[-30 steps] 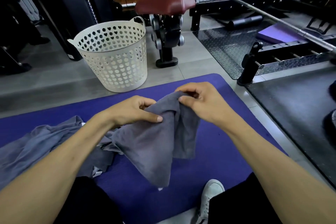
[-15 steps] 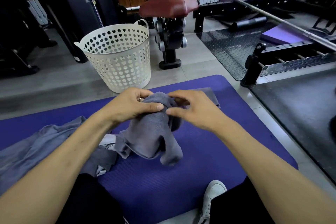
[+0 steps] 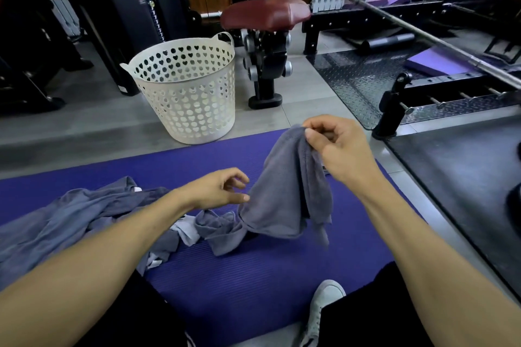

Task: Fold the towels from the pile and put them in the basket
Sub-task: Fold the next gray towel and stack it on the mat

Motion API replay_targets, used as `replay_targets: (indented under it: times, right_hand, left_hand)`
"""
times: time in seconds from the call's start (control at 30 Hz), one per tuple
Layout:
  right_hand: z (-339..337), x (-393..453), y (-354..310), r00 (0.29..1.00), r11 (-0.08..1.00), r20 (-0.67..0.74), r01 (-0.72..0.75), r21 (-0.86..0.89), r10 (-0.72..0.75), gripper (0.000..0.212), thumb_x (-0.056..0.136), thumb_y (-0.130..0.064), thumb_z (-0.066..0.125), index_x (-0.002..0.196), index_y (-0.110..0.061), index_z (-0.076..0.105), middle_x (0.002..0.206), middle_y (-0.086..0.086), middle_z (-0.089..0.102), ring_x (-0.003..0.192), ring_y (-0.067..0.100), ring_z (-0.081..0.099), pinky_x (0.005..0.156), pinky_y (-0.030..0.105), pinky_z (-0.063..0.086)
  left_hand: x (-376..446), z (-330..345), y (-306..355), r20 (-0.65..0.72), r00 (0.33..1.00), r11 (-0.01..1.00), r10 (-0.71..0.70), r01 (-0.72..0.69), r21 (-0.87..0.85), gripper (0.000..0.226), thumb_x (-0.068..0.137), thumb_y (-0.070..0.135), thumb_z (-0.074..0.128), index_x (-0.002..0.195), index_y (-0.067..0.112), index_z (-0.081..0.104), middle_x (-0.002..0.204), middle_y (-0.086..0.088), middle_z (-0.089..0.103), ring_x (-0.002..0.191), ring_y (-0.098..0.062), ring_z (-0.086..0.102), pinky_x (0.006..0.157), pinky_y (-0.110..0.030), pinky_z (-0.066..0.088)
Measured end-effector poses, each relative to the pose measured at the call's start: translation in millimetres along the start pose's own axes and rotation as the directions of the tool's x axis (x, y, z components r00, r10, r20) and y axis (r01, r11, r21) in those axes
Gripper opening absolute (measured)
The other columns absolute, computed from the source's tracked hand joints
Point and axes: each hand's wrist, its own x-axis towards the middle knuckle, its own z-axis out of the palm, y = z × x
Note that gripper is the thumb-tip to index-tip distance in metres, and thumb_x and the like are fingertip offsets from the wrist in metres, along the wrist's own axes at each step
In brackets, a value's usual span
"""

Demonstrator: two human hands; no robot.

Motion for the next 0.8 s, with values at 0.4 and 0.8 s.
replay_targets:
  times: [0.4, 0.8]
  right_hand:
    - [-22.9, 6.9, 34.9, 0.99, 0.968, -0.092, -0.128, -0.214, 0.11, 0.022, 0.093, -0.012, 0.056, 0.078, -0.028, 0.06, 0.077, -0.003, 0.065, 0.077, 0.02, 0.065, 0.076, 0.038, 0.055]
    - [48.5, -22.0, 14.1, 0.898, 0.919, 0.419, 0.047, -0.392, 0.132, 0.083, 0.069, -0.064, 0.076, 0.138, -0.027, 0.049, 0.13, -0.01, 0.056, 0.111, 0.007, 0.055, 0.097, 0.032, 0.049]
  left_hand:
    - [-1.0, -0.8, 45.7, -0.132, 0.991, 0.998, 0.01, -0.019, -0.063, 0.006, 0.085, 0.015, 0.076, 0.088, 0.015, 0.08, 0.075, -0.001, 0.075, 0.068, -0.007, 0.062, 0.072, -0.024, 0.051]
    - [-43.1, -4.0, 93.9, -0.41, 0.901, 0.846, -0.143, -0.104, -0.523, 0.007, 0.082, 0.016, 0.078, 0.082, 0.009, 0.078, 0.079, -0.009, 0.076, 0.069, -0.015, 0.065, 0.067, -0.029, 0.055]
